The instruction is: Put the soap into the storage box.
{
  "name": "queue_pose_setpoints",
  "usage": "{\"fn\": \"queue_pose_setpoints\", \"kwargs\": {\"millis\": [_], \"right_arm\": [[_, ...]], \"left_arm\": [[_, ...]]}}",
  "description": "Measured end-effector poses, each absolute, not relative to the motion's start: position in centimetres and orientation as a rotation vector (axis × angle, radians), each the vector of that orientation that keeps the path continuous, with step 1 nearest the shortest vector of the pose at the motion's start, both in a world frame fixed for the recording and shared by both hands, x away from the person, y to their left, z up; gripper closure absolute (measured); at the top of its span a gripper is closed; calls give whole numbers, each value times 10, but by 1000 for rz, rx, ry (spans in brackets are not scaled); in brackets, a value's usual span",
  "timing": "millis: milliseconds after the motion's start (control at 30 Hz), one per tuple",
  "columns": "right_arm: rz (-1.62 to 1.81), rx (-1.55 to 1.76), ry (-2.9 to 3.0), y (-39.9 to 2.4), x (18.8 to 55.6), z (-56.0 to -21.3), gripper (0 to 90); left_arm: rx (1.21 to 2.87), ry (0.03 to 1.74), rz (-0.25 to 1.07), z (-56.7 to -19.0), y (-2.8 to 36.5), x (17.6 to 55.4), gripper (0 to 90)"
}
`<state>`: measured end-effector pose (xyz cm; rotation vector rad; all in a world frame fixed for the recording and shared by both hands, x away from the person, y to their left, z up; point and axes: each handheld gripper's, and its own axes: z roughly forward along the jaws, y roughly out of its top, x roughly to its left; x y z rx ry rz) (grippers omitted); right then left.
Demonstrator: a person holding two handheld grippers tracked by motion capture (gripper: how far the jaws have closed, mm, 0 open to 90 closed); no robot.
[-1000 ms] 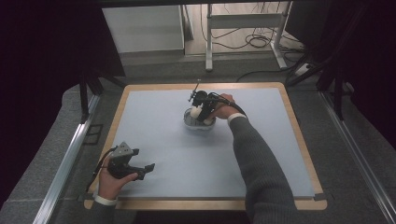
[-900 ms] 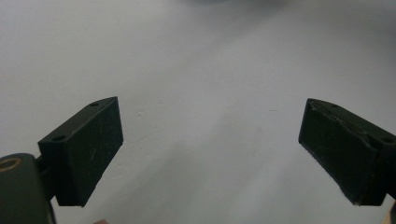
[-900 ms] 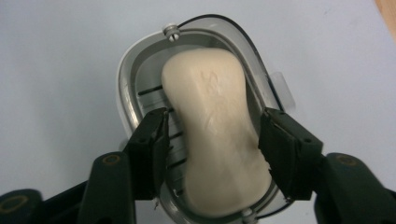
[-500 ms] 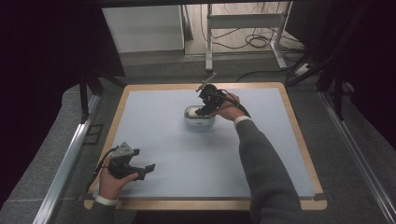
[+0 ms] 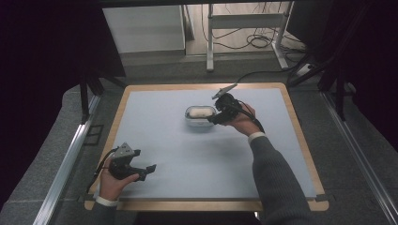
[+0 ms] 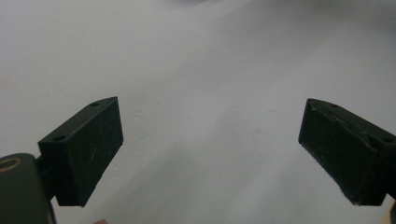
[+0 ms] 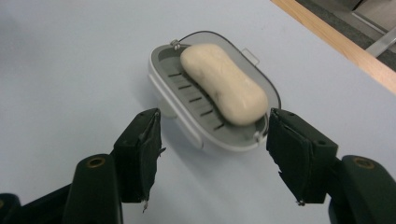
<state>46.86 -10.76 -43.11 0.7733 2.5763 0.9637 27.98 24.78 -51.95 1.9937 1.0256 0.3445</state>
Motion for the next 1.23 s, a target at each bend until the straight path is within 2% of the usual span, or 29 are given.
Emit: {"fn": "queue_pose_setpoints", "kwargs": {"millis": [300,900,1233], "right_arm": [[1014,856,2489,-148,438,-448,308],[1086,1008,2364,-222,373,-483,285],[1089,1020,2318,-229,365,-489,272]], "left_arm": [[2001,1028,343,-521,246,280,70],[2007,1032,339,-522,244,281,69],[2011,1031,348,-522,245,281,69]]}}
